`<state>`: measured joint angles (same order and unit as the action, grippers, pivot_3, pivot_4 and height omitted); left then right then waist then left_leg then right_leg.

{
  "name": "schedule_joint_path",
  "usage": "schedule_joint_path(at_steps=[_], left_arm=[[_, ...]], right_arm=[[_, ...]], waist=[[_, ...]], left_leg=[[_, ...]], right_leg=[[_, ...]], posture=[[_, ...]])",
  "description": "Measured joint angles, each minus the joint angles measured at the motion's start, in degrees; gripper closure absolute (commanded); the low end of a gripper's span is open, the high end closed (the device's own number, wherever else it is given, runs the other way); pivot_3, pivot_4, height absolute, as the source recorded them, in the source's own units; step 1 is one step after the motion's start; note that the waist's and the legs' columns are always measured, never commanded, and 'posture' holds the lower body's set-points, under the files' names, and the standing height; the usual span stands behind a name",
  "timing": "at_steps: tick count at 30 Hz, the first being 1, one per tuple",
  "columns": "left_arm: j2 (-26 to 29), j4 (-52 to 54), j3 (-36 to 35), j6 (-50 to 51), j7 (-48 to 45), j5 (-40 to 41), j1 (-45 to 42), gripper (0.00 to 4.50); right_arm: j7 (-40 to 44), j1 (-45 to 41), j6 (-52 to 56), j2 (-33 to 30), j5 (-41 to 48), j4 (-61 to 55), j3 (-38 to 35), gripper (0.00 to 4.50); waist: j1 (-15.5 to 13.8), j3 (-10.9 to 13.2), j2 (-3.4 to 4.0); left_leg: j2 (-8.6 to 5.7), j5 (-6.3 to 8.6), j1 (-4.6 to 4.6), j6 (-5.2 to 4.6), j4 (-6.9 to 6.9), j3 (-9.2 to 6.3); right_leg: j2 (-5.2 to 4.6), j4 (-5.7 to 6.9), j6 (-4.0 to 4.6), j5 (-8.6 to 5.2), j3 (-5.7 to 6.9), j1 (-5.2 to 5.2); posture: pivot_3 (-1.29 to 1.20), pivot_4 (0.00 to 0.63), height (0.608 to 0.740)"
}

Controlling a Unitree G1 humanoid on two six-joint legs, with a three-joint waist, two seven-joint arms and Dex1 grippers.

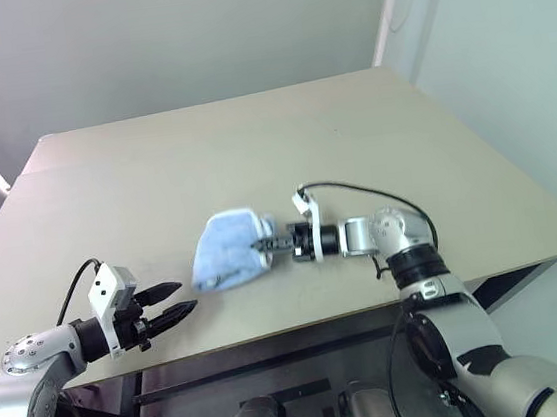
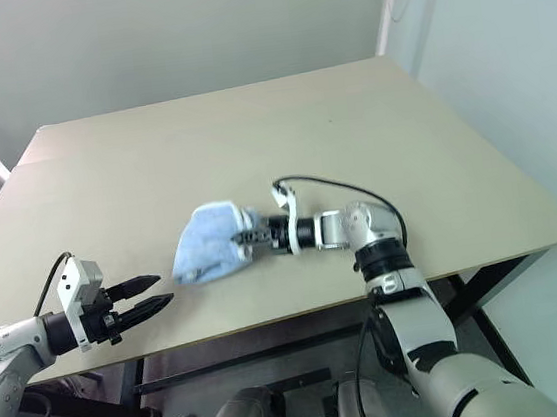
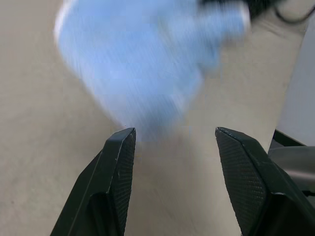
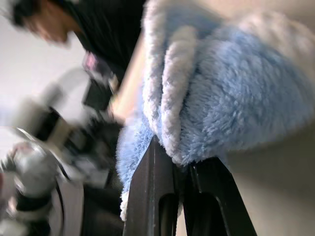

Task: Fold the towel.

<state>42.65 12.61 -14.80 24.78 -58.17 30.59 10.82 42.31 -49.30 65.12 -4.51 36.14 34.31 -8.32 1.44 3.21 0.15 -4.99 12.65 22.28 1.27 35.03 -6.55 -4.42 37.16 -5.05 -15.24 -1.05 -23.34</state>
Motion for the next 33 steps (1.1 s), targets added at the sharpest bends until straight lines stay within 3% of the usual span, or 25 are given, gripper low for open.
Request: schedule_joint_path(at_steps=[6, 11, 15, 19, 28, 33], left_arm=[[-0.2, 0.2, -0.9, -0.1, 1.4, 0.1, 1.6, 1.76], [-0.6, 1.4, -2.0, -0.4, 2.5, 0.0, 3.7, 1.76], [-1.0, 2.1, -2.1, -0.4, 3.4, 0.0, 4.3, 1.76], [-1.0, 2.3, -2.4, -0.4, 3.6, 0.0, 4.4, 1.76], [-0.7, 1.9, -2.5, -0.4, 3.1, 0.0, 4.1, 1.76], [-0.3, 0.5, -2.4, -0.4, 2.8, -0.2, 2.2, 1.76]], right_arm=[[-3.1, -11.7, -14.4, -1.1, -1.6, 18.7, -6.7, 4.47], [-8.7, -12.9, -27.6, -2.9, -5.7, 34.0, -9.9, 4.47], [-9.4, -12.6, -31.5, -2.2, -8.4, 37.3, -10.1, 4.47], [-11.1, -11.8, -33.4, -1.1, -11.1, 37.7, -9.8, 3.36], [-11.3, -11.2, -30.9, -2.9, -11.7, 38.6, -11.8, 0.03], [-11.1, -11.3, -28.6, -5.0, -11.2, 38.6, -13.3, 0.01]], waist=[[0.7, 0.0, -0.02], [1.2, 0.0, 0.01], [2.0, 0.0, 0.05], [2.6, 0.0, 0.05], [2.5, 0.0, 0.06], [2.3, 0.0, 0.07]], left_leg=[[-0.07, -0.01, 0.0, -0.02, -0.07, -0.01], [-0.08, -0.02, 0.07, -0.04, -0.09, 0.03], [-0.01, -0.05, 0.07, -0.05, -0.13, 0.01], [-0.04, -0.05, 0.05, -0.05, -0.06, 0.01], [-0.05, -0.05, 0.05, -0.05, -0.05, 0.0], [-0.08, -0.05, 0.01, -0.05, 0.0, -0.01]], right_leg=[[-0.06, -0.11, 0.0, 0.0, 0.0, 0.02], [-0.08, -0.09, 0.0, 0.0, -0.06, 0.14], [0.0, -0.02, 0.02, 0.0, -0.1, 0.1], [-0.01, -0.02, 0.02, -0.01, -0.1, 0.16], [-0.02, -0.02, 0.02, 0.0, -0.1, 0.17], [-0.05, -0.04, 0.02, -0.01, -0.09, 0.25]], posture=[[0.0, 0.0, 0.74], [0.0, 0.0, 0.74], [0.0, 0.0, 0.74], [0.0, 0.0, 0.74], [0.0, 0.0, 0.74], [0.0, 0.0, 0.74]])
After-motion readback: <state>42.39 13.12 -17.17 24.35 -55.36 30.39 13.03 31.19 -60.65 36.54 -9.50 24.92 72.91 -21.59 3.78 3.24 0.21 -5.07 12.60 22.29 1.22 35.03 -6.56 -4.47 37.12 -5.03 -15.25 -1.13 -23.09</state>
